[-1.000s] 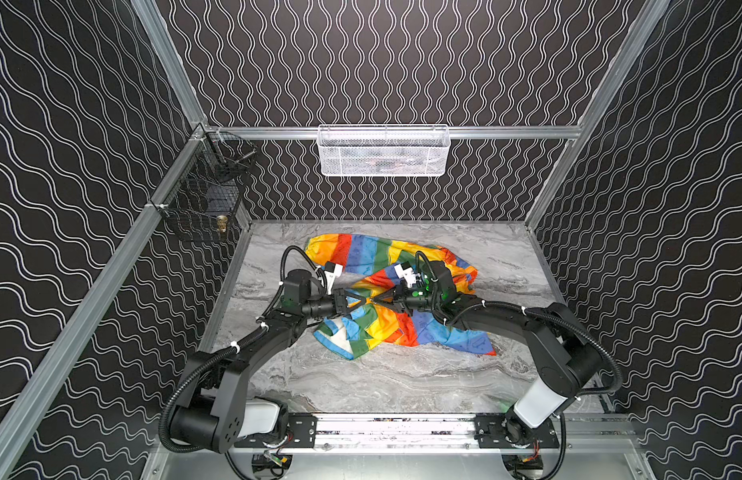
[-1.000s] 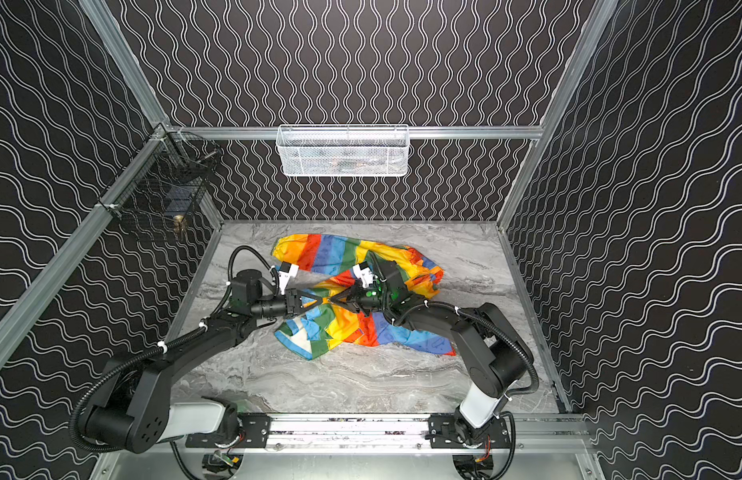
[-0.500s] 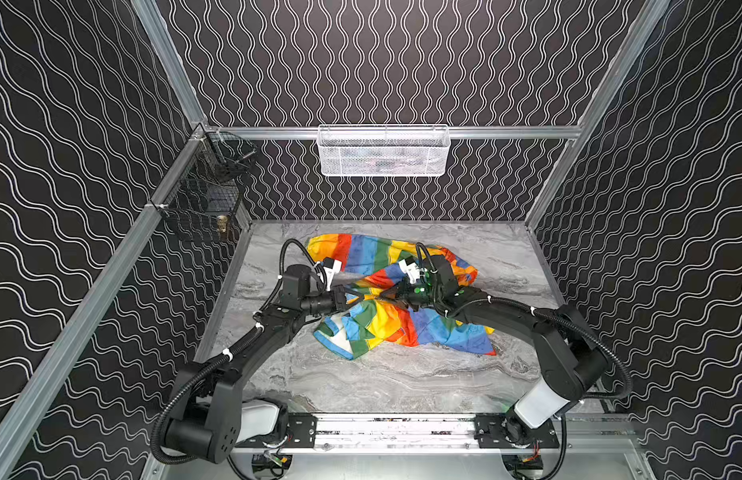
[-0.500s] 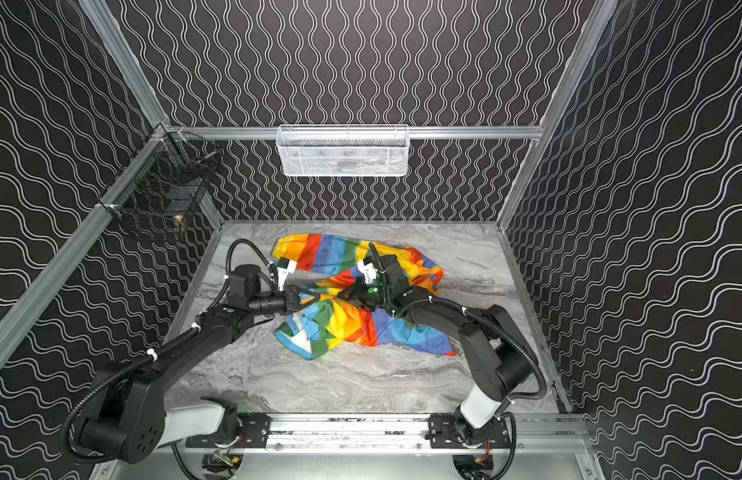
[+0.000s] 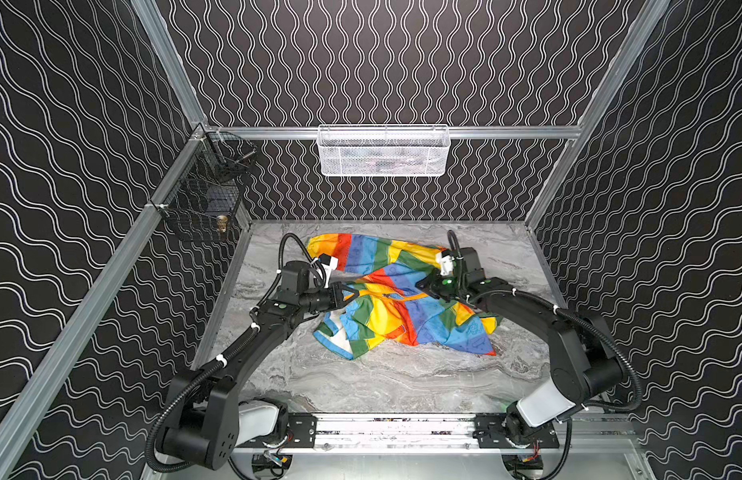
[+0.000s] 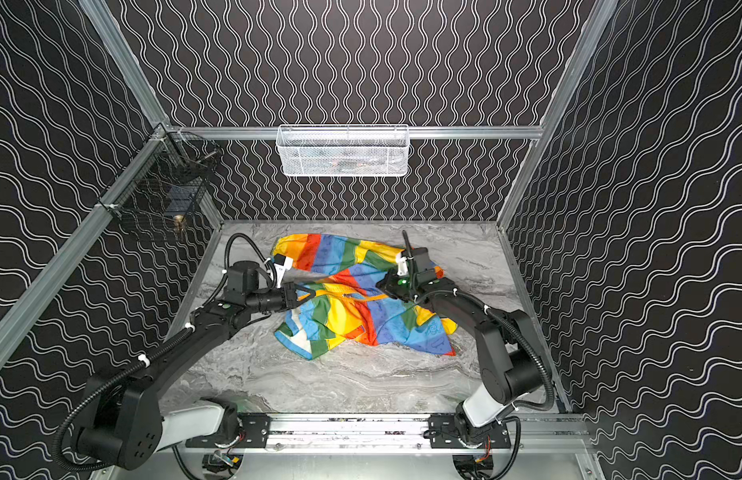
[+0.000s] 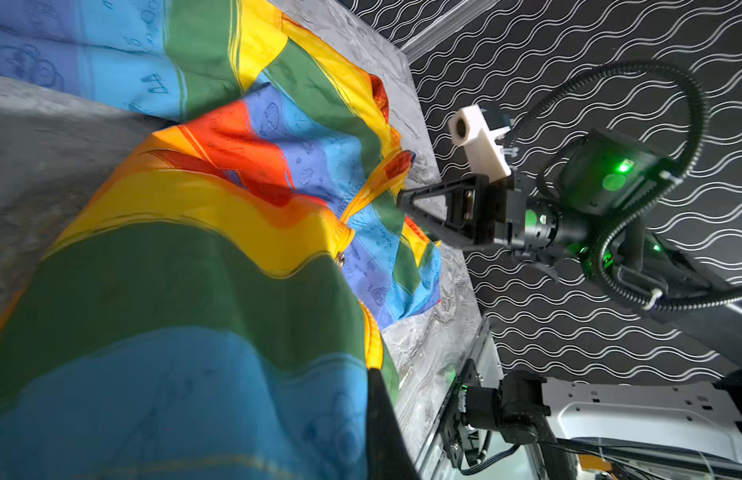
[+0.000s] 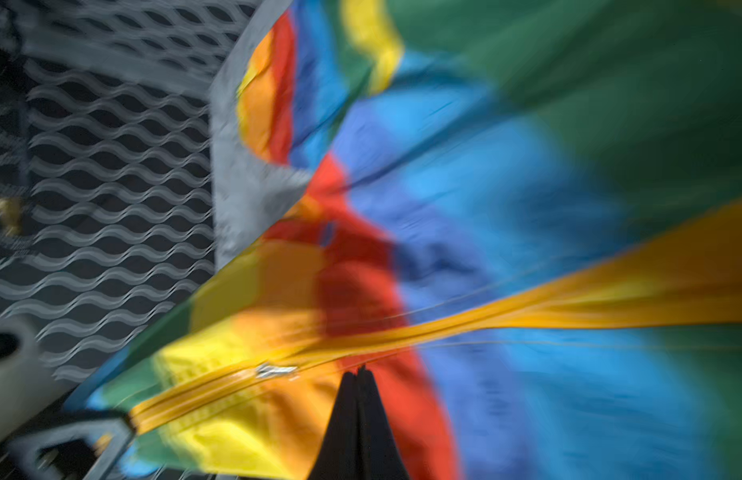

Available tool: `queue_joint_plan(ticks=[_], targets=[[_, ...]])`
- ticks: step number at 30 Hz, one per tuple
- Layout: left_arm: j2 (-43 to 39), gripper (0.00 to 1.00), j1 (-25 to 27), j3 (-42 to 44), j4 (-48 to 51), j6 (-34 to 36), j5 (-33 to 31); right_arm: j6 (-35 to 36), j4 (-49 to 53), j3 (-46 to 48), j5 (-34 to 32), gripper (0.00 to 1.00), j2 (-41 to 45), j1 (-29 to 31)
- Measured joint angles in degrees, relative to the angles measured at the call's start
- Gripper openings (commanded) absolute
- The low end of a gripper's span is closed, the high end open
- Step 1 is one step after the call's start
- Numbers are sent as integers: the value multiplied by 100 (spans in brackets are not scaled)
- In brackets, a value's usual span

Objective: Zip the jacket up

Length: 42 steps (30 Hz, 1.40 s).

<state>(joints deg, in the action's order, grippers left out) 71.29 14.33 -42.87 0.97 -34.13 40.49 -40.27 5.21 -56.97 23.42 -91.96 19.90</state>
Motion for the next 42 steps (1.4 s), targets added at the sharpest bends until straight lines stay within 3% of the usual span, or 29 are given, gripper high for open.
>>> queue_joint_plan(ticks=[6, 9, 13, 18, 28, 42], targets=[[-61, 0, -166, -168, 306, 151, -254, 345, 343, -223, -203, 0, 57, -402], [-24, 0, -195, -188, 343, 173, -243, 358, 284, -223, 96, 2, 57, -369], [-7, 0, -199, -177, 350, 232, -201, 26, -304, 144, 656, 32, 70, 50], [55, 0, -201, -101, 348, 267, -173, -404, -1134, 199, 1147, 46, -173, 966], [24, 0, -201, -26, 387, 258, -118, -1008, -2184, 149, 1377, 58, -994, 1261], [-85, 0, -201, -33, 426, 251, 31, -1419, -3563, 205, 1659, 63, -1587, 1261]])
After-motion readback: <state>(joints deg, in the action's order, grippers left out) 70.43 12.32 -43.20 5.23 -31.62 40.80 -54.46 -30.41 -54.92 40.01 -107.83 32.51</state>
